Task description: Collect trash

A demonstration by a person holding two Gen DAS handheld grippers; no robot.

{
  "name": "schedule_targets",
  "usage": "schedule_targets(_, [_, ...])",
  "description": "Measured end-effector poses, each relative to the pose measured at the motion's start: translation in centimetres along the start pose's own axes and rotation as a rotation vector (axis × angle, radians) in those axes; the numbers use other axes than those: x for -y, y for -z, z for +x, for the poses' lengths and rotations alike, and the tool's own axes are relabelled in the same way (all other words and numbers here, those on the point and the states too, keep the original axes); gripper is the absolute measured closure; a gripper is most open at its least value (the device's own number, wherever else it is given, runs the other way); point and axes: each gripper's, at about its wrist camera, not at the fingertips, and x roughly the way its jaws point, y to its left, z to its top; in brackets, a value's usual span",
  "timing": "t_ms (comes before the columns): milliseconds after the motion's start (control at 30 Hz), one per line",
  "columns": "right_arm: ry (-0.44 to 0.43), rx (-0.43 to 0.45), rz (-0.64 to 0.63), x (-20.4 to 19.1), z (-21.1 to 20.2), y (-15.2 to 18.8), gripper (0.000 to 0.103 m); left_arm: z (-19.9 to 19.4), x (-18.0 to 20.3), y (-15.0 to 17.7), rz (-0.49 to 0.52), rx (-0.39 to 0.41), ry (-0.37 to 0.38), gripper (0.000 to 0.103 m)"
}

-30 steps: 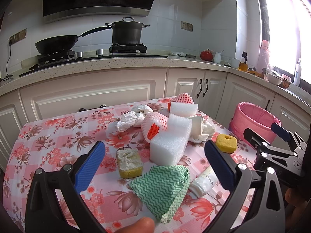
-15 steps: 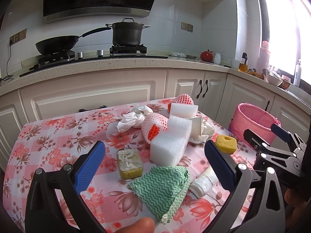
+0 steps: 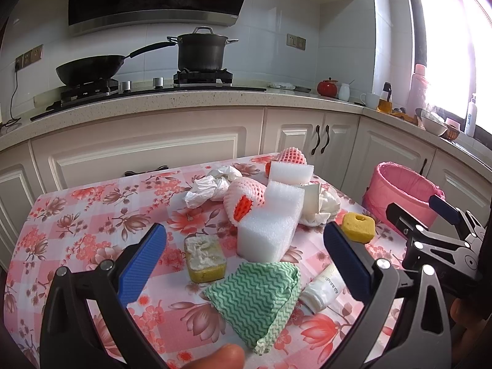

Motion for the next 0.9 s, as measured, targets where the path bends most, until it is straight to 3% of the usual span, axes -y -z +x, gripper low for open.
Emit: schedule_targets(900, [0.001,-0.001,0.000,-0.01,0.03,0.07,0.007,0.04,-0.22,0.06,-0.003,0.001,0.001,0.004])
